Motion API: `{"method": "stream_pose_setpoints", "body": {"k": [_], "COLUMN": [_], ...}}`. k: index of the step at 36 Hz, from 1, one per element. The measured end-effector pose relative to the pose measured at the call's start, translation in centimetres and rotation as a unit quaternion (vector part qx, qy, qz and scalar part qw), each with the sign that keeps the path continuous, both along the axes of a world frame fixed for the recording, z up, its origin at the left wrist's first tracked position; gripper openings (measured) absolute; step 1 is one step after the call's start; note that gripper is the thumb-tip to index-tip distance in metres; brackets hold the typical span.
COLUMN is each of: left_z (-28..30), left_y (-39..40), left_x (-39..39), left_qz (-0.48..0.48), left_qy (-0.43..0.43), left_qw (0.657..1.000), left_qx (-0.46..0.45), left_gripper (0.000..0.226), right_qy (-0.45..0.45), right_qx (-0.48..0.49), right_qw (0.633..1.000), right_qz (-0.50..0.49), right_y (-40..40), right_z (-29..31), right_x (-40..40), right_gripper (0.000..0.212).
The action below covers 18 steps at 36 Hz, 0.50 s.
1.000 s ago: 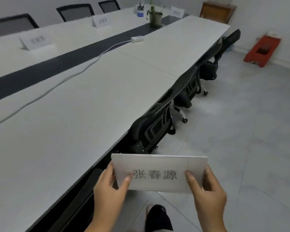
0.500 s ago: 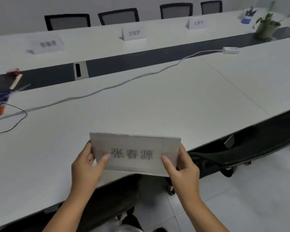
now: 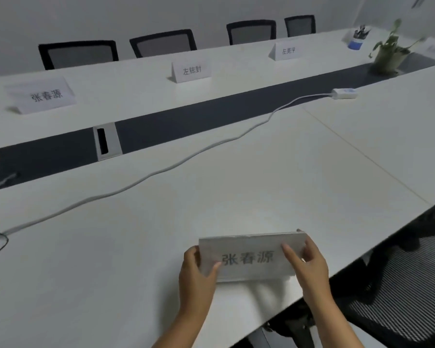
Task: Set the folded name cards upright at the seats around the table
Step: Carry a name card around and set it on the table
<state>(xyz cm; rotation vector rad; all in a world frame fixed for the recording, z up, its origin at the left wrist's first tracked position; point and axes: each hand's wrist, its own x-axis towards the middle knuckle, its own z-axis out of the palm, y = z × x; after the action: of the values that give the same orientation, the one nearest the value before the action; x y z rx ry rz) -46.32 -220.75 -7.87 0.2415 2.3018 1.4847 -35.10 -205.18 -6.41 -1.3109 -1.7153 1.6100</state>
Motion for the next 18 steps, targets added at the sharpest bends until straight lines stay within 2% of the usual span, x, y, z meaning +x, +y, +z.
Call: {"method": "stream_pose_setpoints", "body": {"k": [4, 6, 9, 12, 14, 18], "left_z": [0.1, 0.2, 0.4, 1.1, 1.7, 3.6], "left_y": [1.0, 1.5, 2.0, 2.4, 2.4, 1.4], "left_x": [-0.9, -1.5, -1.9, -1.5, -1.2, -1.3], "left_qz": [-0.049, -0.077, -0.063, -0.039, -0.032, 0.022], "left_qy": [0.001, 0.042, 0.082, 0.081, 0.103, 0.130], "left_qw": [0.999, 0.995, 0.993, 0.996, 0.994, 0.989], "left_qx": [-0.022, -0.045, -0.056, -0.015, 0.011, 0.074], "left_gripper": [0.062, 0.056, 0.045, 0.045, 0.052, 0.044], "right_qy": [-0.004, -0.013, -0.020, -0.008, 0.010, 0.058], "right_qx": [0.020, 0.050, 0.079, 0.102, 0.127, 0.173], "right_qw": [1.000, 0.998, 0.997, 0.995, 0.992, 0.983], "right_qz": [-0.020, -0.019, -0.007, -0.002, -0.005, 0.011], "right_y": [1.5, 1.9, 2.4, 2.6, 2.6, 1.8], "right_z": [0.1, 0.2, 0.5, 1.0, 1.8, 4.3], "right_x": [-0.8, -1.0, -1.0, -0.8, -0.7, -1.4], "right_gripper": [0.047, 0.042, 0.032, 0.026, 0.030, 0.031]}}
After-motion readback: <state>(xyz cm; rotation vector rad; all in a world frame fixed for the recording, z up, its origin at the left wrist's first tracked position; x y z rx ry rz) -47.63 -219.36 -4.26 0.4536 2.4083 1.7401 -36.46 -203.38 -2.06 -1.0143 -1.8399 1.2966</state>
